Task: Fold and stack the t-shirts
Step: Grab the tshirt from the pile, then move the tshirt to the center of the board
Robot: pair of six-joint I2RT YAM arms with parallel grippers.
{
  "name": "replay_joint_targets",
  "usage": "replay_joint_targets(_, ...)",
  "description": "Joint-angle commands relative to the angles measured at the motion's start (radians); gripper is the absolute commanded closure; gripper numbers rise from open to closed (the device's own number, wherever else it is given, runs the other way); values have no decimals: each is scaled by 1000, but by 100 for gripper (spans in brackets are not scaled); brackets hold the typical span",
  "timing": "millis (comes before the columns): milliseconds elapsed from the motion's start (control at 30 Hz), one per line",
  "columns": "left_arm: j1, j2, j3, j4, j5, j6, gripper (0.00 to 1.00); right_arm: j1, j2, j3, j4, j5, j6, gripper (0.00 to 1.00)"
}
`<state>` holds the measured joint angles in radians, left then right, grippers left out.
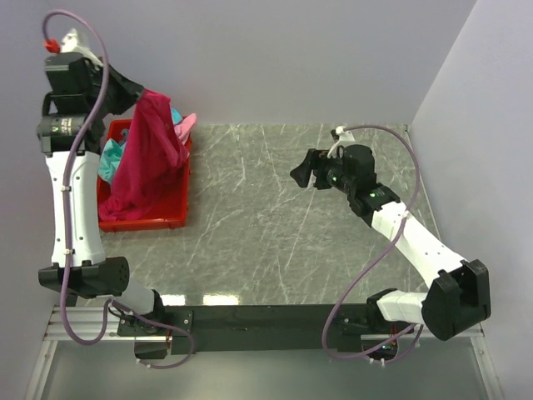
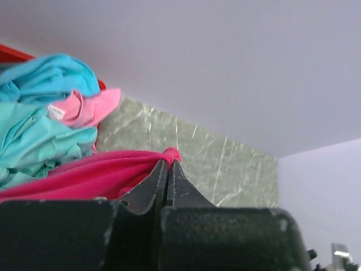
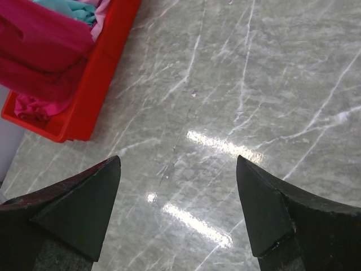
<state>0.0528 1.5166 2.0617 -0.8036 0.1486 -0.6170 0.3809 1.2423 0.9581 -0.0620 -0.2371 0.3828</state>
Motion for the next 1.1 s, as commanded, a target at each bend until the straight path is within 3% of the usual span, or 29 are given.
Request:
replay_joint_targets(0,76,-50,63,156,135,-66,100,22,20,70,15,-4,-42,11)
replay_joint_targets(333,133,-53,115,360,259,-210,100,65,94,204,-4,-24,-97,11)
replay_joint_targets(467,134,-56,104,496,353,-297,100,84,166,342,-27,-40,-111,11)
replay_joint_targets(633,133,-41,89,755,475,-459,99,90,186,387,10,-73,-94,11)
replay_joint_targets(800,131,22,179,908,526,-552,99,92,184,396,22,-93,-96,11)
replay_joint_targets(933,118,54,166,1066,549,-682,99,92,175,399,33,-88,-81,11)
replay_joint_targets(1067,27,135,285,1039,536,-616,99,92,137,375,33,-36,-91,11)
